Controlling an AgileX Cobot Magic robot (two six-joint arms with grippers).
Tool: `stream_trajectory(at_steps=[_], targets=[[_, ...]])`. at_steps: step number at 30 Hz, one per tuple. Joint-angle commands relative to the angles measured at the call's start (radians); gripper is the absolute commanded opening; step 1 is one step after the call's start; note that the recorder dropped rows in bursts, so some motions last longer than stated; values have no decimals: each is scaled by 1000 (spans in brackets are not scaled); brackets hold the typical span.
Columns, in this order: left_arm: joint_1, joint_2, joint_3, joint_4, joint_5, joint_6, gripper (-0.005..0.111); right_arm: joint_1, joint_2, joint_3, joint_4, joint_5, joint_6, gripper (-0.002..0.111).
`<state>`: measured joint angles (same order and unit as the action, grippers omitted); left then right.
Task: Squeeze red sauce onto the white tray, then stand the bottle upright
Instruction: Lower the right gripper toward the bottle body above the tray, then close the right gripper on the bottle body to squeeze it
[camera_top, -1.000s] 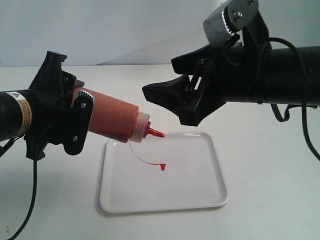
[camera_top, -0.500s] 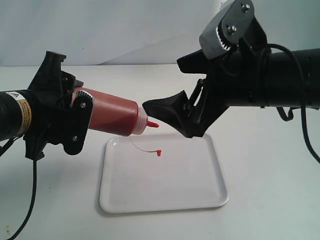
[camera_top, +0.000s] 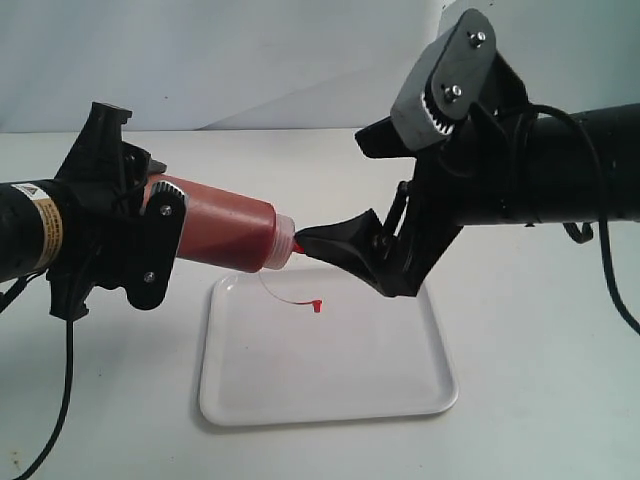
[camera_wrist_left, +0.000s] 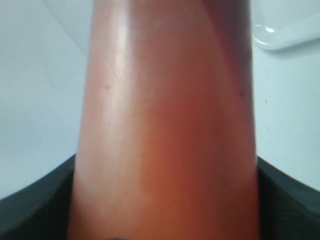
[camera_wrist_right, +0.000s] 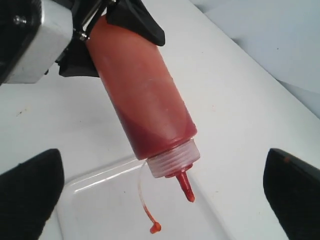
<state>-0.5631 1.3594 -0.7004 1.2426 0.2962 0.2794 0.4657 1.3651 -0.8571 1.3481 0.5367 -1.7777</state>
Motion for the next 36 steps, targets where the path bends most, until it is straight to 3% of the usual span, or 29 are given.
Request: stream_trajectory(at_steps=[1,11,15,24,36], targets=[[-6,-4,-15,-7,-8,-11,0,4,59,-6,-14,15,-146,105],[-6,-4,-13,-14,-8,-11,0,30,189,-10,94,-89,-367,105],[-6,-4,-13,-14,-8,-11,0,88,193,-53,46,-111,-367,105],[-6,-4,-13,-14,-8,-11,0,296,309,-172,34,-383,-367,105],[-6,-7,-13,-14,-8,-11,0,325,442,-276,57,-437,-362,105]])
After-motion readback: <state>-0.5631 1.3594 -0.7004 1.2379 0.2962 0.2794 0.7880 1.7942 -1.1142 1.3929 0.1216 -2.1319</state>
